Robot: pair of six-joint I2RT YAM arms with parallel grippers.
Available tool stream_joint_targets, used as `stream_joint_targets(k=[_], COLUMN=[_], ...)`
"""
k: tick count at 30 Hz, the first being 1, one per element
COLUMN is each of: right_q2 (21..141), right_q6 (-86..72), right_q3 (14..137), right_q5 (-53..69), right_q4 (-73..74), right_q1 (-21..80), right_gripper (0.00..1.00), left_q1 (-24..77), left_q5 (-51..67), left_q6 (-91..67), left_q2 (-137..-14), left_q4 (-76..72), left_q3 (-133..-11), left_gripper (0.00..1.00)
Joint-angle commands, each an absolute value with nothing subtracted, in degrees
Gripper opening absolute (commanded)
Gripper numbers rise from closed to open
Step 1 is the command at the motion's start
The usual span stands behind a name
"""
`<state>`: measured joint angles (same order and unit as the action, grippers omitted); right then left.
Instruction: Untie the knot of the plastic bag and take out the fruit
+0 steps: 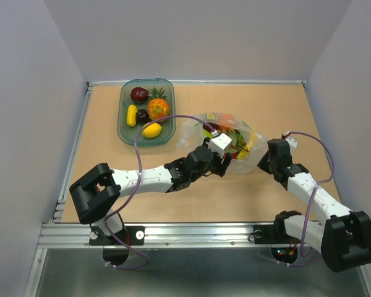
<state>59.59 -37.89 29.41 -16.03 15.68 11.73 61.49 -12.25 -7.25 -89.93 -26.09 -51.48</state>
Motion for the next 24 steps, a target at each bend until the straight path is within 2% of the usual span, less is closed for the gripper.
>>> stream_joint_targets(k=[1, 15, 24], right_q2=[59.06, 55.46, 54.40], right_q6=[-36.47, -36.83, -36.56], right_q3=[32.87, 31.38, 30.94], right_q5=[-14.33, -9.23, -8.26], right_q4=[12.57, 11.78, 11.69], right_q1=[11.87, 11.78, 11.87], right_gripper=[0.01, 0.01, 0.00], left_q1=[62.58, 66.18, 66.36], left_q5=[-12.31, -15.21, -14.68], left_q6=[5.52, 31.18, 36.38], left_q2=[-87.54, -102.82, -110.99], left_q4=[-32.77, -47.01, -50.00], left_q3=[-53.79, -60.20, -63.98], left_gripper=[0.74, 0.77, 0.78])
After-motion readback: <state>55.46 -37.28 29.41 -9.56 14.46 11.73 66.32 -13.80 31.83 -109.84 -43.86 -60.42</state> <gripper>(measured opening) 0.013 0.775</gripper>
